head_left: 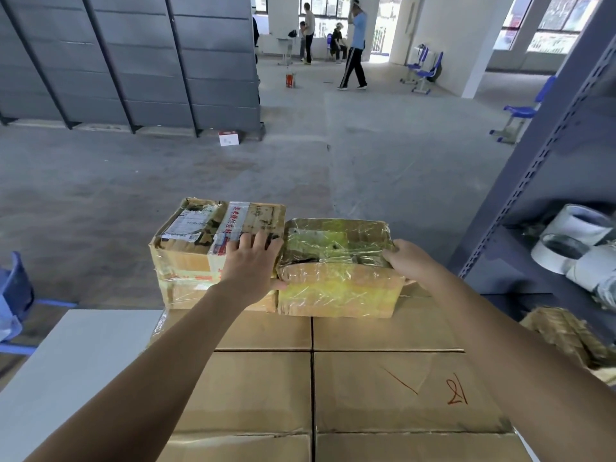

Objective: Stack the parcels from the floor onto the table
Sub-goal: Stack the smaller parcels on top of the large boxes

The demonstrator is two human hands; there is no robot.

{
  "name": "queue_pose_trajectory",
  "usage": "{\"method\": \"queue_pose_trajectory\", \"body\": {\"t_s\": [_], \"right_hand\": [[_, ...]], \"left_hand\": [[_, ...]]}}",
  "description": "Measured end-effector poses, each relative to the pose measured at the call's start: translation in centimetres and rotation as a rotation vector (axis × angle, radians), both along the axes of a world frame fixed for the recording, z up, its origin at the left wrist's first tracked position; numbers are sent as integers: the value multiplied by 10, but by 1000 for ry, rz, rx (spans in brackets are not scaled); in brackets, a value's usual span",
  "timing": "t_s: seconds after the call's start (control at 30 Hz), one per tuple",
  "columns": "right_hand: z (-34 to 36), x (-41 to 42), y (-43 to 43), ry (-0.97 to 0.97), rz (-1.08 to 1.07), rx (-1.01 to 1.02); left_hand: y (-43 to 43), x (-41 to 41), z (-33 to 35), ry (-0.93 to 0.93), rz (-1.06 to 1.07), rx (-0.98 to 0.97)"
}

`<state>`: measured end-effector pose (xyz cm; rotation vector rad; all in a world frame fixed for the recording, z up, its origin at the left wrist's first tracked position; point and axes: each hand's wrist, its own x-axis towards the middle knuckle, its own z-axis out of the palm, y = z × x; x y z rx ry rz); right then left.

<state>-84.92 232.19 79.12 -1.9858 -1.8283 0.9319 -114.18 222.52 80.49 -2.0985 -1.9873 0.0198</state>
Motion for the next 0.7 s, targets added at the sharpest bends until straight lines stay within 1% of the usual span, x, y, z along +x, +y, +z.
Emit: {"method": "queue_pose_trajectory", "body": {"t_s": [0.07, 0.17, 0.27, 0.4, 0.5, 0.57, 0.7], "right_hand": [[-3, -3, -4, 68, -61, -6], [-4, -6, -7, 70, -115, 59], [-4, -5, -7, 54, -77, 67], [-1, -7, -12, -37, -19, 77], [0, -12, -21, -194, -56, 221], [1, -16, -29, -255, -53, 303], [6, -24, -42, -326, 27, 343]], "left_hand": [[-1, -2, 0, -5, -8, 5], [-2, -3, -1, -10, -6, 17], [-3, -2, -3, -10, -7, 8], [-3, -2, -2, -7, -18, 6], [-3, -5, 1, -9, -42, 7], [-2, -8, 4, -5, -62, 5], [-3, -9, 8, -9, -94, -5]]}}
